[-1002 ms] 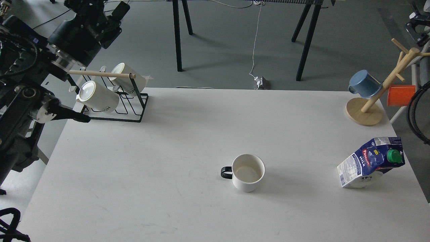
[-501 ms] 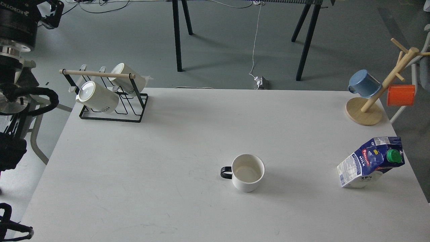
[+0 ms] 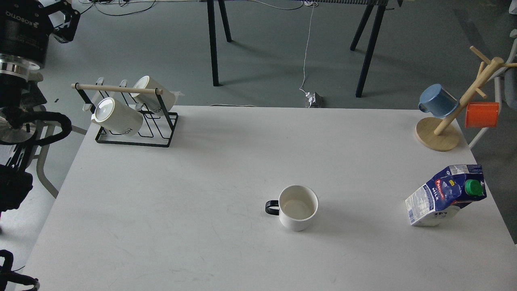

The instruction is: Place cup and milk with both arms

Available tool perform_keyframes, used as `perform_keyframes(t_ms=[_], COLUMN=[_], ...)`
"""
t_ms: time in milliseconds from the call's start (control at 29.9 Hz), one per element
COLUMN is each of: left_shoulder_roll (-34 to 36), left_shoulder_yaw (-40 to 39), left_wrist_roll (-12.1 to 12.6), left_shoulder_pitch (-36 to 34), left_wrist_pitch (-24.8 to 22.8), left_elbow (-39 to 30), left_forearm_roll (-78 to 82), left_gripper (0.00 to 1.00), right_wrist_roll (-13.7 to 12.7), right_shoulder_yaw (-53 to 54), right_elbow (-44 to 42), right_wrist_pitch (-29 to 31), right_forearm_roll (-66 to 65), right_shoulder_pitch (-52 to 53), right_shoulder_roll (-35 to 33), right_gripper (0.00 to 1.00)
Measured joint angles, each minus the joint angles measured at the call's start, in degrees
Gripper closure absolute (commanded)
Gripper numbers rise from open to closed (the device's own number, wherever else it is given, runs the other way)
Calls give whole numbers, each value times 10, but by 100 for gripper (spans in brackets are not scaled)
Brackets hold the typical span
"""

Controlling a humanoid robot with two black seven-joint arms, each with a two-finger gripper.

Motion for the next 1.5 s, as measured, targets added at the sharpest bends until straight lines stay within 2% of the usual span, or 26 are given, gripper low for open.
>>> perform_keyframes(t_ms=[334, 735, 1103, 1504], left_shoulder_roll=[-1, 4, 26, 49], left_shoulder_yaw=[4, 6, 14, 23], left_wrist_roll=[1, 4, 6, 6], left_shoulder_pitch=[10, 29, 35, 45], left_wrist_pitch=[1, 0, 2, 3], left_elbow=[0, -3, 0, 0], left_forearm_roll=[2, 6, 9, 11], left_gripper=[0, 0, 0, 0], right_wrist_roll=[12, 13, 11, 7], right_shoulder_yaw=[0, 1, 68, 66], right_elbow=[156, 328, 334, 318], right_wrist_pitch=[0, 0, 0, 0], right_forearm_roll=[18, 12, -20, -27], right_shoulder_pitch=[-194, -255, -248, -200], right_shoulder_roll=[3, 52, 185, 225], right_gripper=[1, 1, 0, 0])
